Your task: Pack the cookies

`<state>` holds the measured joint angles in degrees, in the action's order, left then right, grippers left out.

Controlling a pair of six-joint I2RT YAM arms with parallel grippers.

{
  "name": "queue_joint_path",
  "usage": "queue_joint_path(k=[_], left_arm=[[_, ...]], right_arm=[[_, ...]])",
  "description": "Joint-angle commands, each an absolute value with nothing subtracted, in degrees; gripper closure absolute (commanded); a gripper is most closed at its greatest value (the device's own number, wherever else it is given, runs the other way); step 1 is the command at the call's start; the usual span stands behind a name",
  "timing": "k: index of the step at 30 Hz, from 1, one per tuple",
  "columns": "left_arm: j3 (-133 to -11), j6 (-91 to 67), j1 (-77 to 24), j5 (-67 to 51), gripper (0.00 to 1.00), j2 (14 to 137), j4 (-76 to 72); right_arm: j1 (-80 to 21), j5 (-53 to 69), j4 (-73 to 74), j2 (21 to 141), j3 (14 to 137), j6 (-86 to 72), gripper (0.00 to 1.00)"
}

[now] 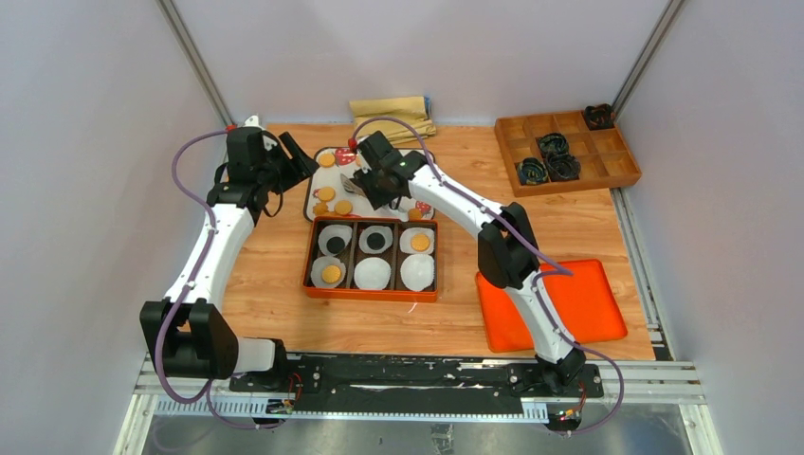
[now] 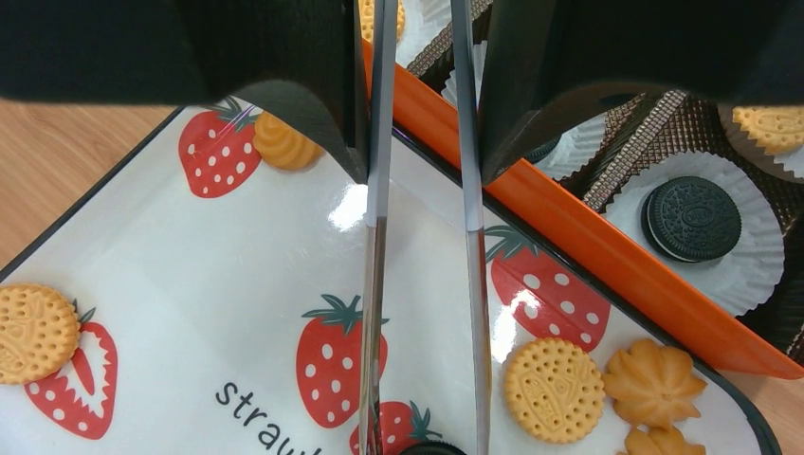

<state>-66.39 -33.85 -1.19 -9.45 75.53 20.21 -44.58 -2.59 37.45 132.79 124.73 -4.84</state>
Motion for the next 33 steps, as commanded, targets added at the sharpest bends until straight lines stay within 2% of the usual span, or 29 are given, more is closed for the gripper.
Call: queue_joint_path(k=[1,5,12,17,25,33], left_arm=[[-65.84,-33.48,-0.95,-10.68,0.34,75.33,19.52],[-65.77,-33.77,-0.88,-11.57,0.34,75.93,19.27],[-65.72,-33.91,-0.89,-11.75,0.35,75.89,19.00],[-65.61,-33.94,-0.92,-11.77,0.35,75.52,19.05],[-65.04,-34.54,-0.96,-12.12,0.36,75.44,18.20],[-64.50,-33.71,-1.04,-10.25,0.36,74.45,18.98]], right_arm=[[-44.03,-2.28,40.21,132.11,126.62,-3.71,0.69],[-44.00,-2.34,42.86,134.02,129.55,-3.46,0.64],[-44.03,-4.40,43.31,131.75,128.39,-3.62,0.84],[-44.33,-5.36,43.24,123.39,124.20,-3.01,0.86],[-47.87,-7.17,42.17,103.25,106.59,-2.96,0.86],[-57.37,-6.96,45.54,86.32,87.57,-5.08,0.84]])
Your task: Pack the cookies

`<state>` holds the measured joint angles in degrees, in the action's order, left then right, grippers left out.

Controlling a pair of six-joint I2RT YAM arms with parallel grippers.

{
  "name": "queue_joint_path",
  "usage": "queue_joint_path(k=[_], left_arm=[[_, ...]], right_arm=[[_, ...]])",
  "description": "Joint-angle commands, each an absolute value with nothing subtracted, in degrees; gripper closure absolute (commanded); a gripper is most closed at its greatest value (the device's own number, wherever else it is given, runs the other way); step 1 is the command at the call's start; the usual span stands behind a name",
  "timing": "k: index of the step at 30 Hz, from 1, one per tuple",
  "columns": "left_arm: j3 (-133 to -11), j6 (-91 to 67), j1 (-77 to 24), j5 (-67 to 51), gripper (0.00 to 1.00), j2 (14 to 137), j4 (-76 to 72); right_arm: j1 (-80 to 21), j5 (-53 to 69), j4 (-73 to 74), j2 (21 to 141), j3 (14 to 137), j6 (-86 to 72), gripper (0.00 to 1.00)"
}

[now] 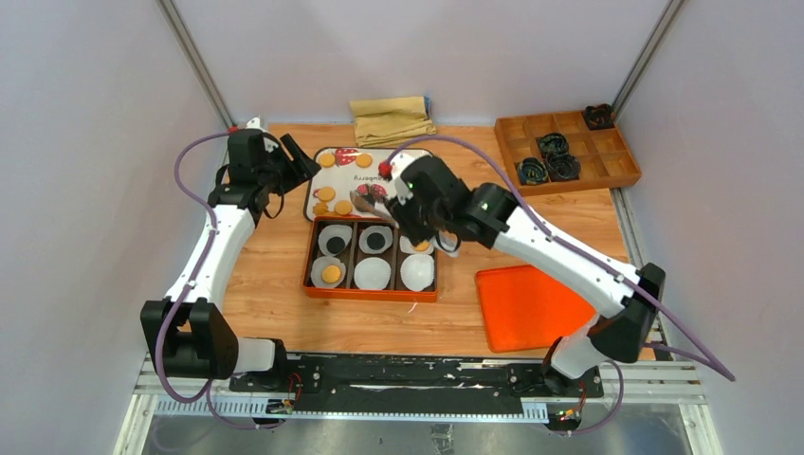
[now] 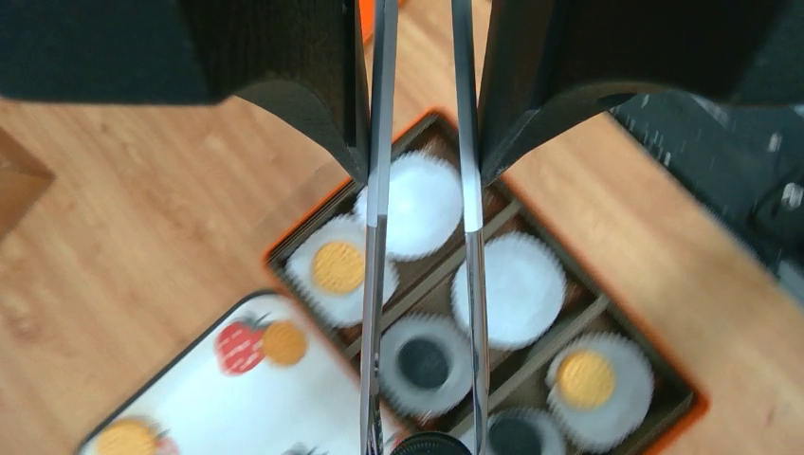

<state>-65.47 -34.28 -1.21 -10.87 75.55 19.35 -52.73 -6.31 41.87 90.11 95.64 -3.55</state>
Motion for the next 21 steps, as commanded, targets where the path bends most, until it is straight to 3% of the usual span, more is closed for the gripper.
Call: queue_joint_path(k=[1,8,21], left_arm=[[-64.38,-33.59,-1.05,-10.10,0.36,74.30,18.98],[-63.99,-33.49,-1.22,-9.89,0.36,73.62,19.20],[-63.92,-33.40,-1.23,-9.63,0.36,74.21,19.32]], right_arm=[[-58.32,-6.79,46.05,85.10,85.50,-6.00,0.84],[-61.51,-4.98,45.84,80.91,76.68,-11.44,0.82],[-64.29,-1.95,46.28,87.48,78.98,-11.41,0.80]])
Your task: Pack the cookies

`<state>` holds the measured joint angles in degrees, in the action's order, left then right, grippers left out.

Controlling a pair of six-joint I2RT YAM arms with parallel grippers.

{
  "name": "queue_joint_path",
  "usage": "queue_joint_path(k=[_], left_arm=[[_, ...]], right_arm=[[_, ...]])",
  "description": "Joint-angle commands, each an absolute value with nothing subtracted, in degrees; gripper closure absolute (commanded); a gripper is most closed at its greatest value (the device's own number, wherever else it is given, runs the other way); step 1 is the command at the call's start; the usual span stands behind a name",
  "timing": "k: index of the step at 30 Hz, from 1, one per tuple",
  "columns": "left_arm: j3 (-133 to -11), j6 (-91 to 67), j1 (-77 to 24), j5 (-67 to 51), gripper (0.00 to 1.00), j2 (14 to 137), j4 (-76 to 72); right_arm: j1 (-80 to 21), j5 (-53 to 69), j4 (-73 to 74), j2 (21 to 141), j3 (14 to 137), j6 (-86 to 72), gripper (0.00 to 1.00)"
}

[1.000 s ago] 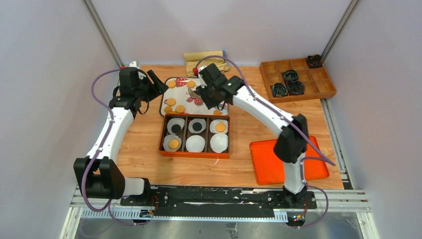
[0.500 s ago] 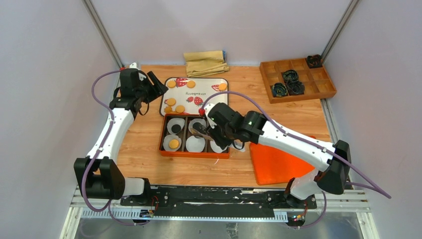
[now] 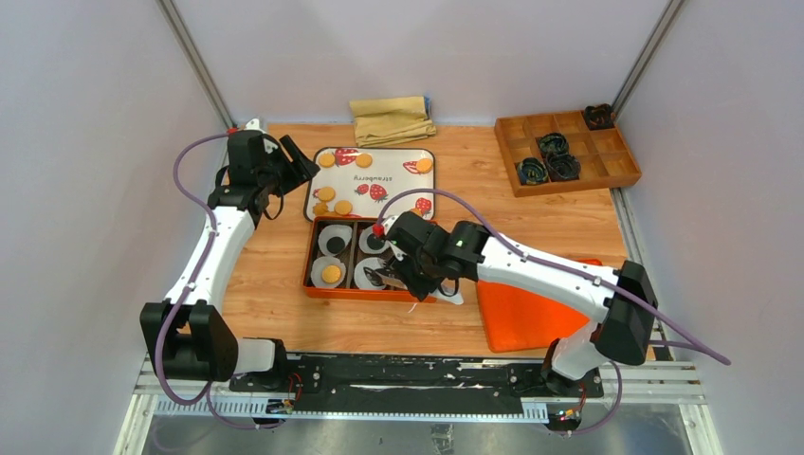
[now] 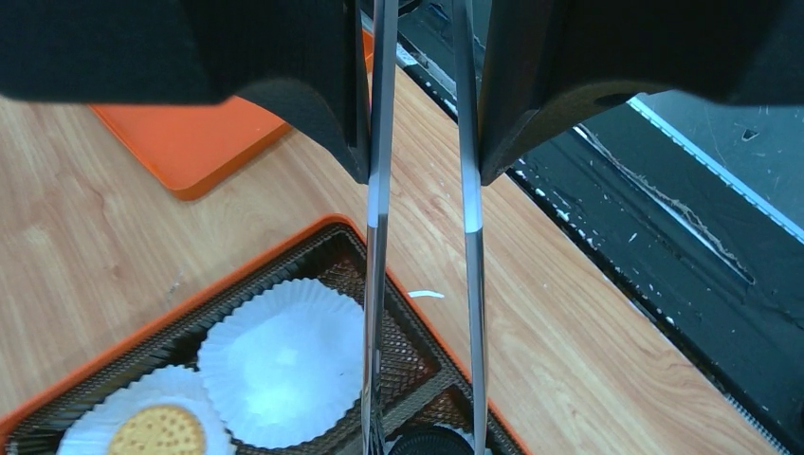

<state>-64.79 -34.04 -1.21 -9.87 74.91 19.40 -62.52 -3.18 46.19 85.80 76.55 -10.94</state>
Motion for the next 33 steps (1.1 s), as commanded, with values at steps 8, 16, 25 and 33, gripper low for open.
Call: queue_joint_path(k=[8,16,25,33], left_arm=[[-64.06,-33.16,-1.22,-9.58,0.35,73.86,19.29],[-64.27,-32.63,-1.23,-10.90,0.34,73.91,18.92],[-64.42,-32.49,-1.23,-12.36,0.33,73.53,18.59],[-64.08,-32.78,-1.32,-12.29,0.33,72.01,17.61]], right_arm=[[-64.86,-3.48,45.79,90.86,80.31,-11.84,0.71],[-64.94,-7.86,45.22,91.52,82.54,-11.56,0.46],[-64.83,-12.82,45.61,89.67,85.19,-10.52,0.41],[-60.36,-23.83,43.71,90.50,91.16,-6.73,0.43]])
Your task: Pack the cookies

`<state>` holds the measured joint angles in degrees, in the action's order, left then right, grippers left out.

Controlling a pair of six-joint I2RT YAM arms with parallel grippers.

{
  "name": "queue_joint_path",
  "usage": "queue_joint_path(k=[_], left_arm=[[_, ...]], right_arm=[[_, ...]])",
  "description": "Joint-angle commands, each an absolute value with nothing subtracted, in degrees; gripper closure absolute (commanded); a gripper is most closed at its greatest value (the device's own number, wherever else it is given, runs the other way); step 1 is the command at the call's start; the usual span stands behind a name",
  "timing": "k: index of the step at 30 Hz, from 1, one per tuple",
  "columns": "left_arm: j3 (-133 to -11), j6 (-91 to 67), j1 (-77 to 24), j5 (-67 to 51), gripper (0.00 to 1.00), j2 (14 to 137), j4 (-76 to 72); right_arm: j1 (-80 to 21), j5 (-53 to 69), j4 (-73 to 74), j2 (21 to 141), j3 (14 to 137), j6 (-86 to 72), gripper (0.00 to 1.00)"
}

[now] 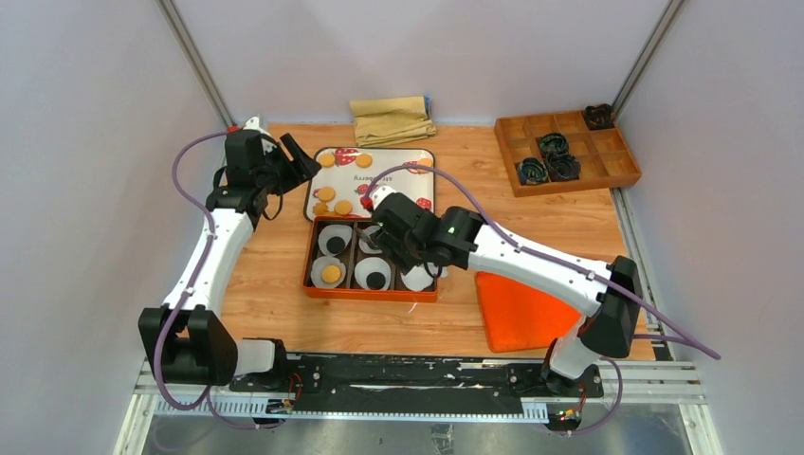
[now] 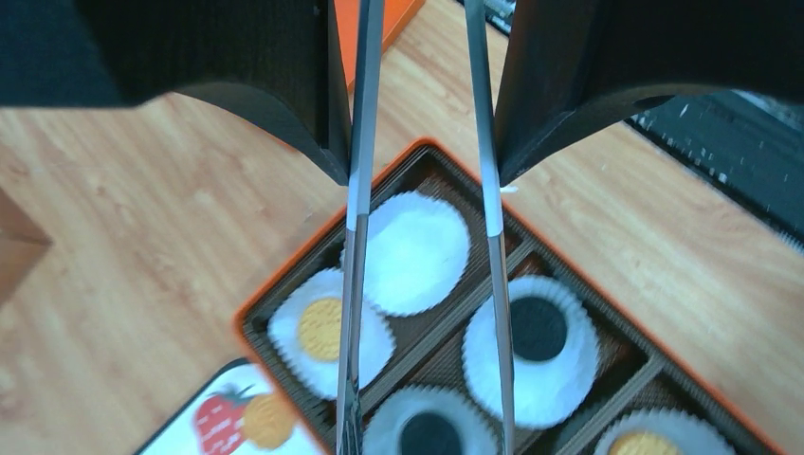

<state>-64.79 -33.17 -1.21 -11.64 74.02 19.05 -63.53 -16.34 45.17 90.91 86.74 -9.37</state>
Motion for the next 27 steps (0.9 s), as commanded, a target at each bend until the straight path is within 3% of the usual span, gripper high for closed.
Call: queue_joint_path(k=[1,12,18,27], left_arm=[[-64.07,-32.62,-1.36,-11.93,0.33,71.82,17.77],[-65.04,-31.31,-2.68,-9.53,0.33,71.39,18.70],[-64.91,-31.09,-2.92,-9.44,0.33,72.13,18.70],[-64.86,-31.09,-2.91,-9.48,0.33,72.37,18.39]], right_arm=[[-58.87,-24.25,43.17,91.36,92.30,-6.33,0.43],[-42.24,-23.27,38.92,111.56,105.50,-2.93,0.44],[-38.20,-23.58,38.87,122.11,113.00,-0.97,0.44],[-35.66,-24.04,38.67,127.63,117.88,1.76,0.44]])
